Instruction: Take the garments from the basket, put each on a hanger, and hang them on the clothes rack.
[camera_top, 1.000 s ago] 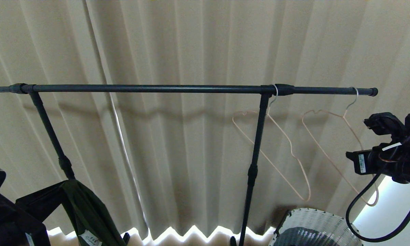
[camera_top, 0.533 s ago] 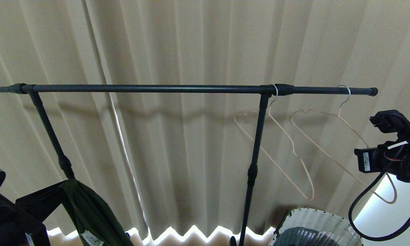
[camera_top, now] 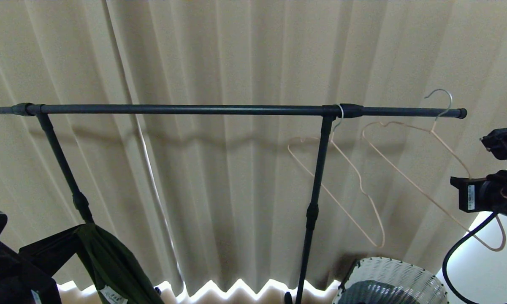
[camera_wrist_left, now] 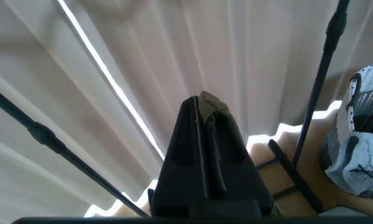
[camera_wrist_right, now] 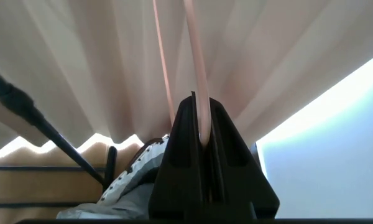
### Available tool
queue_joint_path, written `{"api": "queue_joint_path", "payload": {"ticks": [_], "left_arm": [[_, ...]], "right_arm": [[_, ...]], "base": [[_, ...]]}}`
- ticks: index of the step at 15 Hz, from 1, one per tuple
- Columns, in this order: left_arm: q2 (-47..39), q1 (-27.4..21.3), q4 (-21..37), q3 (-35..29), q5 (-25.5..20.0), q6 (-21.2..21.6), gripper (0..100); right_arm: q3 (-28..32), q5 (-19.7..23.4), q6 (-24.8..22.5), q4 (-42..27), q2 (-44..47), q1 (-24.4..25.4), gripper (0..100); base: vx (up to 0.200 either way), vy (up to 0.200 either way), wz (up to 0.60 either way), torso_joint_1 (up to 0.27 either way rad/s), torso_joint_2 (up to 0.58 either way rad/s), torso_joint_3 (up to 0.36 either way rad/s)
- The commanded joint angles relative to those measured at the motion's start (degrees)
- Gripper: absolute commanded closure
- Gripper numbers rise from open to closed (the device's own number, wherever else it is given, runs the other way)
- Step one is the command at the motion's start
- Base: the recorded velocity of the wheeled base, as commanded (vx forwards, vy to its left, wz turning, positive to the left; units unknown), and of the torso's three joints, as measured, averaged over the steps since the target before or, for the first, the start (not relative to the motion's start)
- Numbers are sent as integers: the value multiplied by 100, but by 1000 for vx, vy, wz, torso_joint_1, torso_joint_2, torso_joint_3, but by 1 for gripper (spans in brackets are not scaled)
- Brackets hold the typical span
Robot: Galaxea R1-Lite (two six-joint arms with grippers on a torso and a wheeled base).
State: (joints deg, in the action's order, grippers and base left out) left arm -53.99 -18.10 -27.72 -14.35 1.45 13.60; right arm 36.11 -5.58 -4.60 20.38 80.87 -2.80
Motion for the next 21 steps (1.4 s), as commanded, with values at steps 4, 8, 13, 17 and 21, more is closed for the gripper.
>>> {"api": "queue_joint_path", "payload": {"ticks": [4,8,13,17,21], "left_arm": [[20,17,-5,-7,13,11,100],[55,17,4,11,13,46,100],[126,17,4,37,13,28,100],[126,17,4,55,13,28,100],[126,17,4,55,13,28,100]], "right_arm": [[-579,13,3,10,-740,-1,100],[-965,-4,11,18,-1038,-1,100],[-1493,-4,20,45,-1364,-1,100],[-1695,-4,11,36,-1601,-1,100],[-1721,5,20,36,-1715,-1,100]], "base": [[-50,0,0,1,2,4],[-200,0,0,10,2,5],[-200,0,0,-3,0,5],[-100,0,0,1,0,1],[0,0,0,0,0,0]]}}
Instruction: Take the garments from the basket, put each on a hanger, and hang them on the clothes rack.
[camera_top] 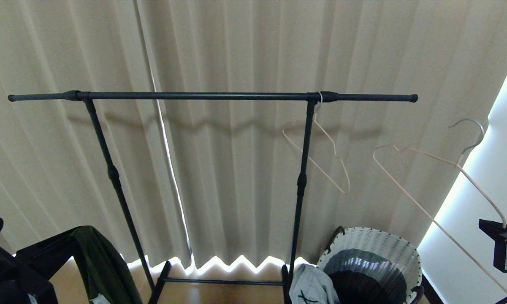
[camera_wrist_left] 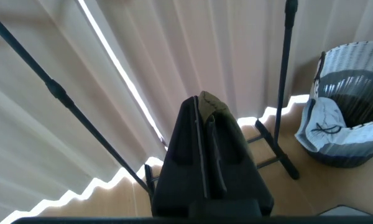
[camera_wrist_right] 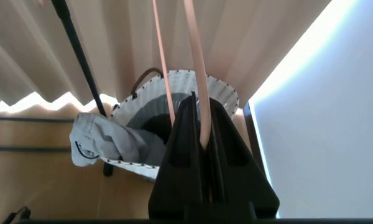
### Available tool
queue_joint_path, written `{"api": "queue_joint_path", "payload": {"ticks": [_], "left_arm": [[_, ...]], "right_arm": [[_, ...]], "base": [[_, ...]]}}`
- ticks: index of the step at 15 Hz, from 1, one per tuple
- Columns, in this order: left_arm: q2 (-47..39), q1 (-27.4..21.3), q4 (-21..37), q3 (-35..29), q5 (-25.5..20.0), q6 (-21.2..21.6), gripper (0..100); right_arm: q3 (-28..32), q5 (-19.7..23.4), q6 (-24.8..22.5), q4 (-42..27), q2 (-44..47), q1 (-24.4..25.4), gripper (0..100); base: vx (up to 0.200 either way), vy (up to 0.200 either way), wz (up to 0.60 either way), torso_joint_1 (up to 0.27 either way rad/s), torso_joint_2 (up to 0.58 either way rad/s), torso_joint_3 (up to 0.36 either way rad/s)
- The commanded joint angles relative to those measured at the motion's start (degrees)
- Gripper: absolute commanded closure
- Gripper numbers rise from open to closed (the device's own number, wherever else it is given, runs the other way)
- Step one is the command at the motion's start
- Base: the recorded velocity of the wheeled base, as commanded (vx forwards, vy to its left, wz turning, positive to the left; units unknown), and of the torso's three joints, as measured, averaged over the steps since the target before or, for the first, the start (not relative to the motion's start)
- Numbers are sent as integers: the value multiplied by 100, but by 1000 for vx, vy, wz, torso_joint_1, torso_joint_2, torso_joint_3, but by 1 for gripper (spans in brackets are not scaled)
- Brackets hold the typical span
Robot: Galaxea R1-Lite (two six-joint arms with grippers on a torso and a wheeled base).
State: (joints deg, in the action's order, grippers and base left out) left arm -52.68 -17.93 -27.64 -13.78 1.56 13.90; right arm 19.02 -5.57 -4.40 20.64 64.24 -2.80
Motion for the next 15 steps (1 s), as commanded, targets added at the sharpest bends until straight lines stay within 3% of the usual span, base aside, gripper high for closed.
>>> {"api": "queue_joint_path", "payload": {"ticks": [1,5,8,10,15], "left_arm": [[3,0,-5,-11,2,-10,100],[-15,0,-5,-29,2,-27,100],[-15,0,-5,-38,2,-27,100],[-15,9,-5,-46,2,-27,100],[-15,9,-5,-38,2,-27,100]], "right_arm": [[-21,12,9,28,-79,-1,100],[14,619,-17,221,-474,17,100],[-3,742,-8,221,-606,61,100],[-21,988,-8,221,-606,61,100],[-3,1084,-8,221,-606,61,100]], "base": [[0,0,0,0,0,0],[0,0,0,0,0,0],[0,0,0,0,0,0],[0,200,0,10,0,5],[0,200,0,3,1,1]]}}
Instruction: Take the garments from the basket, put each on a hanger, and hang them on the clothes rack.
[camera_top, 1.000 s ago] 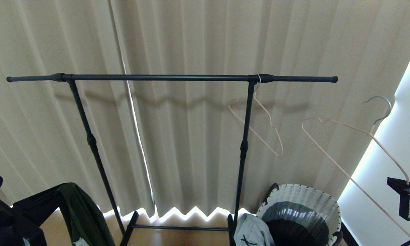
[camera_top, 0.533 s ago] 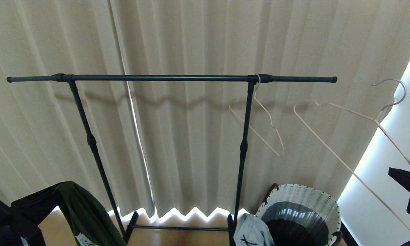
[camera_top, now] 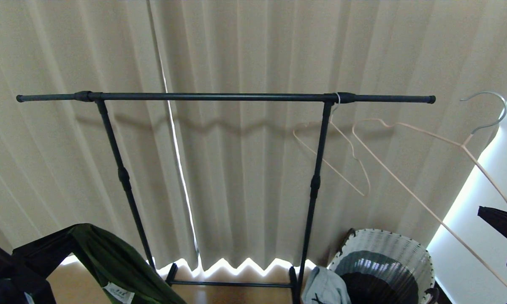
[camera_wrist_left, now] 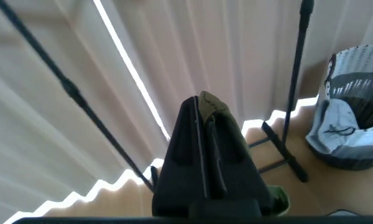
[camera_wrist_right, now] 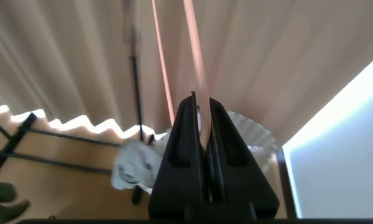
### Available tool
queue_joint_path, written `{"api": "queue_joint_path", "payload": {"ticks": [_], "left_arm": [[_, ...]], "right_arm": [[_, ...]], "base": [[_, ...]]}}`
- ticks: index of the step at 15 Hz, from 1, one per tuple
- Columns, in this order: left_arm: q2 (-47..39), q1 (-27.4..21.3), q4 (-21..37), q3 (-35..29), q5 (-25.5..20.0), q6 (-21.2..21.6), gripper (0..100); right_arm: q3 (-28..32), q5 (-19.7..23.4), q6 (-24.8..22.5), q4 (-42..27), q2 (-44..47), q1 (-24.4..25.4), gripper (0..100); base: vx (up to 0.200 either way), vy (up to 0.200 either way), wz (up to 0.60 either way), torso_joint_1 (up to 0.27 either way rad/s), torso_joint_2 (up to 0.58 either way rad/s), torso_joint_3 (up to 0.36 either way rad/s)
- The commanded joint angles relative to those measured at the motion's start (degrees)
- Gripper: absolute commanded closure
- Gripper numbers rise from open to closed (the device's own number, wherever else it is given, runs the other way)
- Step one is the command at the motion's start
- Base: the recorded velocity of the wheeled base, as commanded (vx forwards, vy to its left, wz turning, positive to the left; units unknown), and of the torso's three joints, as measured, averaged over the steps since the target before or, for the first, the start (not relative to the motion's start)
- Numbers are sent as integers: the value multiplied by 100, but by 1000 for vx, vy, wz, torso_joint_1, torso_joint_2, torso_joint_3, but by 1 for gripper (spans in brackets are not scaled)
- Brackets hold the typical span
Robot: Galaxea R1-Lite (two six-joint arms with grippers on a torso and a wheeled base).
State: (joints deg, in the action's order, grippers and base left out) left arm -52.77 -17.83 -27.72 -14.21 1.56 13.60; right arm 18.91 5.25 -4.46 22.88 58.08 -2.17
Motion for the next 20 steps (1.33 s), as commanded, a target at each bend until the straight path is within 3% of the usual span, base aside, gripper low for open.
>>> {"api": "queue_joint_path", "payload": {"ticks": [1,5,8,15,18,20], "left_arm": [[-5,-1,4,6,2,2,100],[-5,-1,4,24,2,11,100],[13,-9,4,85,2,37,100],[-260,-212,4,24,-7,2,100],[-1007,-352,56,-802,134,-7,100],[-1561,-370,197,-1373,468,-16,100]], "right_arm": [[8,2,-2,-3,11,-3,100],[-10,63,-11,-12,20,6,100],[-19,63,-11,-73,20,32,100],[-10,55,-46,-100,90,841,100],[-1,63,-37,-108,222,1360,100],[34,72,-20,-275,266,1650,100]], "base": [[0,200,0,7,2,2],[0,200,0,2,0,2],[0,0,0,0,0,0],[0,0,0,0,0,0],[0,0,0,0,0,0],[0,0,0,0,0,0]]}}
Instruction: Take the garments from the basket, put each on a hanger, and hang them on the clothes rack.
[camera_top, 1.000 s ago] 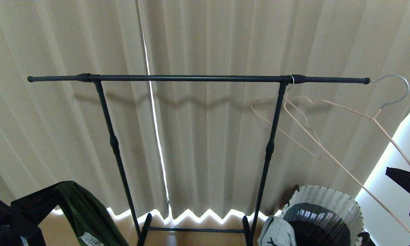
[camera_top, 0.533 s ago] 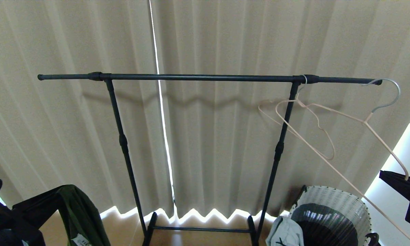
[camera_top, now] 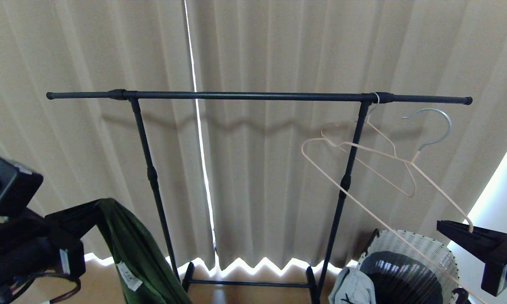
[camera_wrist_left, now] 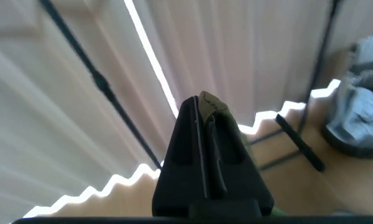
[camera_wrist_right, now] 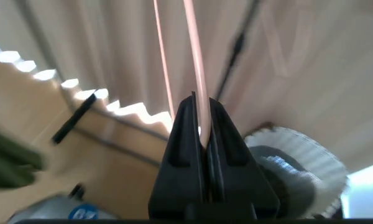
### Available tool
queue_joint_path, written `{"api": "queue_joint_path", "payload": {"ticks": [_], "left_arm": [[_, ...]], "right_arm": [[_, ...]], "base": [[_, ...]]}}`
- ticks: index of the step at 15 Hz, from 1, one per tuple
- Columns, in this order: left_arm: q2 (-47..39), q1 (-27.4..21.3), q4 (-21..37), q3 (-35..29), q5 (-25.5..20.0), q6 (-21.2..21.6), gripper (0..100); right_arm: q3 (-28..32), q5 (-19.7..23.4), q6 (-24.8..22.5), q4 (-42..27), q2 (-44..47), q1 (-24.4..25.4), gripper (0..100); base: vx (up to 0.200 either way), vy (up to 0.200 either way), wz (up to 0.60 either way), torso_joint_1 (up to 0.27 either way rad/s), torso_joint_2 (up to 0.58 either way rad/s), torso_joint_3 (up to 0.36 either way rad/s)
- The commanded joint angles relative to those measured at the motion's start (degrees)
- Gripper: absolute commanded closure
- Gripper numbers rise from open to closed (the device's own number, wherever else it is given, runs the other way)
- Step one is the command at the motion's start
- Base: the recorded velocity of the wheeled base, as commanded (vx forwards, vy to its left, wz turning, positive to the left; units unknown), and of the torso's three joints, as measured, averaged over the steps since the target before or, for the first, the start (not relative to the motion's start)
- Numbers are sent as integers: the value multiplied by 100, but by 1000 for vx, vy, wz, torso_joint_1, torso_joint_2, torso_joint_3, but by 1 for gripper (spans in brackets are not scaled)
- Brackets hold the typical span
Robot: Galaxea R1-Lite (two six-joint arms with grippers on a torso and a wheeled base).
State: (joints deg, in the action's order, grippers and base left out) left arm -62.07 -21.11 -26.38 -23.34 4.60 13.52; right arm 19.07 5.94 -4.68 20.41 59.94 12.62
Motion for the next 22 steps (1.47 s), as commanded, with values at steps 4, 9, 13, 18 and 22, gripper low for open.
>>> {"api": "queue_joint_path", "payload": {"ticks": [4,9,13,18,22], "left_arm": [[-2037,-253,520,-2262,498,-526,100],[-3179,-974,968,-3598,1729,-1528,100],[-3531,-1044,968,-3967,1913,-1660,100],[-3522,-1264,968,-3976,1913,-1791,100],[-3399,-1272,986,-3941,1949,-1800,100]], "right_arm": [[308,-14,486,-169,343,1129,100],[458,-5,969,-160,404,2307,100],[475,-5,1180,-142,439,2808,100],[792,-14,1277,-72,932,2939,100],[941,-49,1329,-37,1248,2913,100]], "base": [[0,0,0,0,0,0],[0,0,0,0,0,0],[0,0,0,0,0,0],[0,0,0,0,0,0],[0,0,0,0,0,0]]}}
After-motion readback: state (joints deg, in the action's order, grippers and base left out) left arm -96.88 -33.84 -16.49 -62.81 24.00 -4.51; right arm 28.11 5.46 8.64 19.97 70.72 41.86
